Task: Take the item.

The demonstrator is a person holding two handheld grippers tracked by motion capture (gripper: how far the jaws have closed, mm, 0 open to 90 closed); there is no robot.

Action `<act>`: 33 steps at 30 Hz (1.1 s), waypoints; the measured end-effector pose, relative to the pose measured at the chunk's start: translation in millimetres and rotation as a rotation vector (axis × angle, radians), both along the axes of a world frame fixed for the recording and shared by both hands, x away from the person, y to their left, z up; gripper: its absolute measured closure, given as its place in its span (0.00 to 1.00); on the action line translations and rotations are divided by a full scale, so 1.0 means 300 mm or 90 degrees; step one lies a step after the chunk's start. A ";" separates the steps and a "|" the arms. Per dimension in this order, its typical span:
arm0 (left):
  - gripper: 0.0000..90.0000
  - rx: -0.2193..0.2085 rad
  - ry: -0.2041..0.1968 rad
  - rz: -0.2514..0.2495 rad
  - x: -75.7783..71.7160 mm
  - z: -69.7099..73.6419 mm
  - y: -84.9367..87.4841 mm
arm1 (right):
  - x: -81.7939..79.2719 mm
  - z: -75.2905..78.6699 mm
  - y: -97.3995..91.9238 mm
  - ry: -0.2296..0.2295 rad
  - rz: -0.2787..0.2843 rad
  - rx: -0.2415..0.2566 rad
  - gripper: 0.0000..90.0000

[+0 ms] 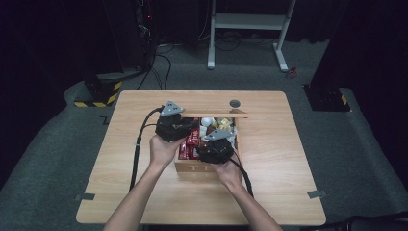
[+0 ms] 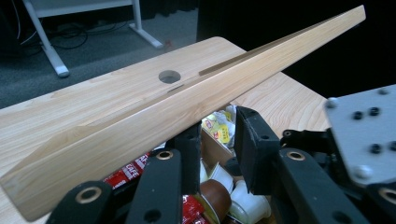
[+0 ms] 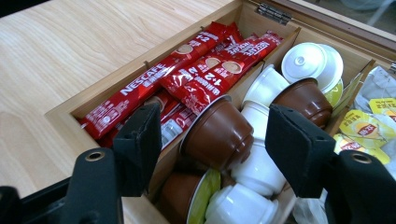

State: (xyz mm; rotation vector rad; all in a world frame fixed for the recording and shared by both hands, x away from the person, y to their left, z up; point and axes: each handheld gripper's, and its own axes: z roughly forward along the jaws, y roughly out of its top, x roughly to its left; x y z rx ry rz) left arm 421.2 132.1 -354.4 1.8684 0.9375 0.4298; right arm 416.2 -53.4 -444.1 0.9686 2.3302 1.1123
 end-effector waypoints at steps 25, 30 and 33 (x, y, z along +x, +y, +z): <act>0.80 0.001 -0.004 -0.002 0.002 0.001 0.002 | 0.054 -0.045 0.015 0.038 -0.032 -0.042 0.45; 0.80 0.001 -0.003 -0.002 0.001 0.000 0.001 | 0.055 -0.048 0.014 0.049 -0.032 -0.047 0.48; 0.80 0.002 -0.003 -0.002 0.000 0.000 0.001 | 0.048 -0.061 0.017 0.040 -0.037 -0.085 0.53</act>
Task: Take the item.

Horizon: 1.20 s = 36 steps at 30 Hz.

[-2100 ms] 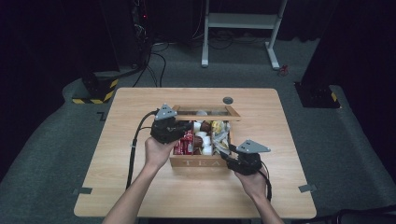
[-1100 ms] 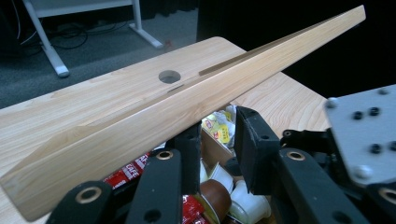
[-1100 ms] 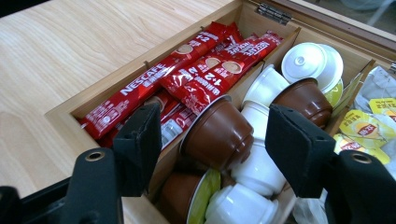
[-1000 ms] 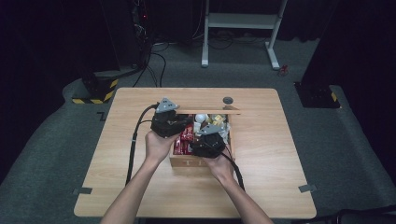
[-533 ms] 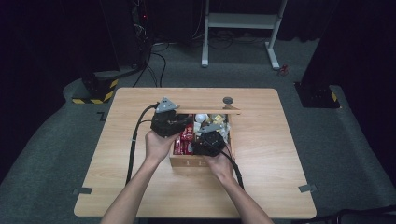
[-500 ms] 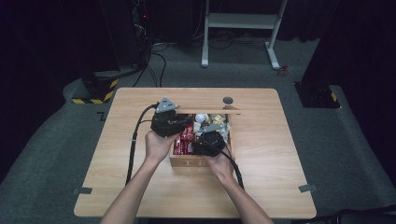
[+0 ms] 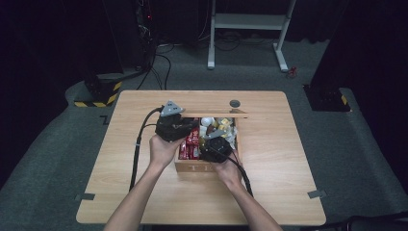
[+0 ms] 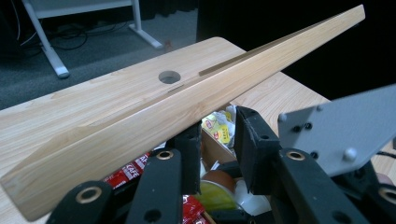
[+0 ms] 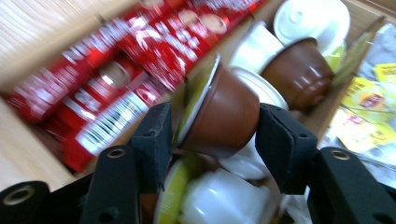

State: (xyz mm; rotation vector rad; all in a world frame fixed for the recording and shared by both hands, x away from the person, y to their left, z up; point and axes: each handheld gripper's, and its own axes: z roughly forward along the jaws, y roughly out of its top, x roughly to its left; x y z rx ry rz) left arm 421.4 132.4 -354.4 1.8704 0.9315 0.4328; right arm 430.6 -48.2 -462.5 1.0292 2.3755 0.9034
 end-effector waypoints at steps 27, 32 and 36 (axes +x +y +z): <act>0.80 0.001 0.000 0.002 0.000 0.000 -0.001 | -0.003 -0.002 -0.036 -0.017 -0.009 0.047 0.61; 0.80 0.001 0.005 0.001 0.001 0.002 0.000 | -0.016 0.017 -0.052 -0.017 -0.012 0.069 0.61; 0.80 0.004 0.005 0.001 0.001 0.003 0.000 | -0.014 0.017 -0.054 -0.018 -0.014 0.079 0.61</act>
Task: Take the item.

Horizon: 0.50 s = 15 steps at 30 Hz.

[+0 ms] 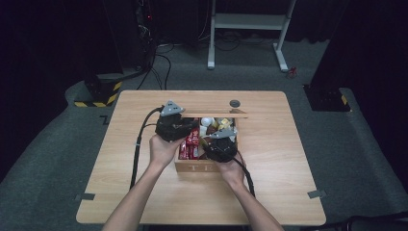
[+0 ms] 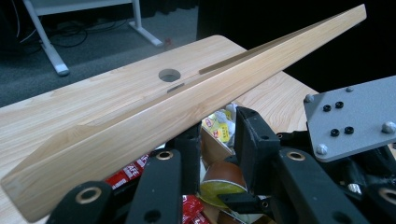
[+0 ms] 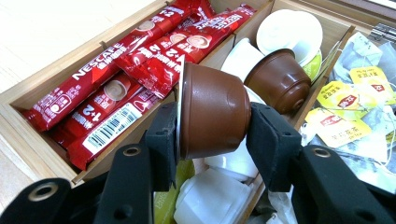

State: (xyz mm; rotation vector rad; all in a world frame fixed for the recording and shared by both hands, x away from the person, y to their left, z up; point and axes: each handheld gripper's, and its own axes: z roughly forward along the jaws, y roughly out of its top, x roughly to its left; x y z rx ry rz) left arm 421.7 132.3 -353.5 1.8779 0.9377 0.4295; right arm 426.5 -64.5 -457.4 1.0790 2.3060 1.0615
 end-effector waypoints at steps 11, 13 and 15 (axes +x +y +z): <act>0.80 -0.001 -0.003 0.002 -0.003 -0.003 -0.002 | -0.018 0.030 -0.052 -0.023 0.001 0.017 0.62; 0.79 0.000 -0.003 0.003 -0.004 -0.004 -0.003 | -0.019 0.035 -0.063 -0.024 -0.001 0.023 0.62; 0.79 0.000 -0.005 0.003 -0.005 -0.005 -0.003 | -0.017 0.037 -0.073 -0.025 -0.002 0.028 0.62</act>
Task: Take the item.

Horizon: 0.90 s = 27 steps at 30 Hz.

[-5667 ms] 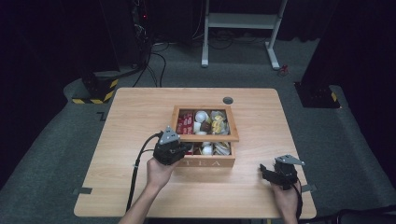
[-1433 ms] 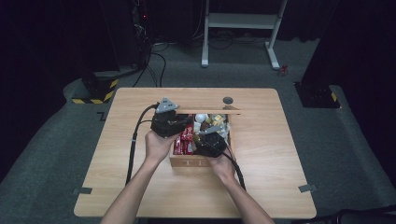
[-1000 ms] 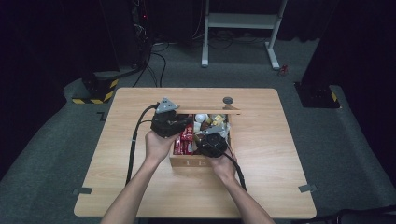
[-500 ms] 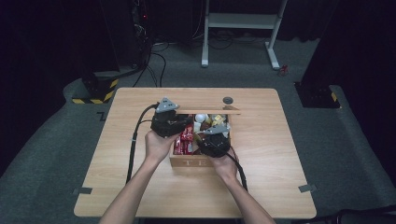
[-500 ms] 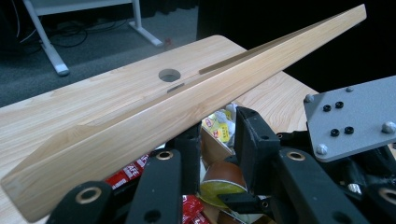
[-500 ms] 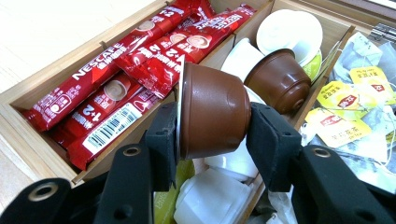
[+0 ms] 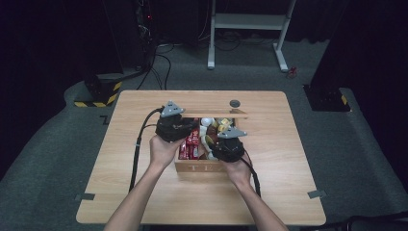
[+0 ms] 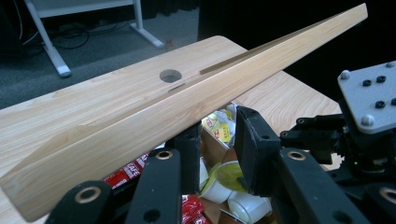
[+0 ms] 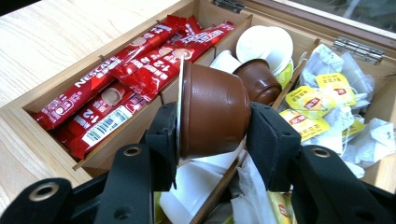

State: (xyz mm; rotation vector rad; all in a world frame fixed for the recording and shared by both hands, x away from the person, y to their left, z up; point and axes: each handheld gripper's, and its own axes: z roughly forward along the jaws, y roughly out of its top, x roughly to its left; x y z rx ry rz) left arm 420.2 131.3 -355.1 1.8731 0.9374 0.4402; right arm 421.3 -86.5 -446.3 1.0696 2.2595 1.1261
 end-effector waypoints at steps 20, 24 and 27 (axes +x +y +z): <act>0.79 0.004 -0.003 -0.001 -0.003 -0.003 -0.001 | -0.024 0.036 -0.092 -0.021 -0.011 0.024 0.62; 0.79 0.003 -0.004 -0.001 -0.005 -0.005 -0.001 | -0.030 0.048 -0.130 -0.024 -0.022 0.035 0.62; 0.79 0.001 -0.004 -0.002 -0.005 -0.006 -0.001 | -0.028 0.052 -0.153 -0.029 -0.025 0.036 0.62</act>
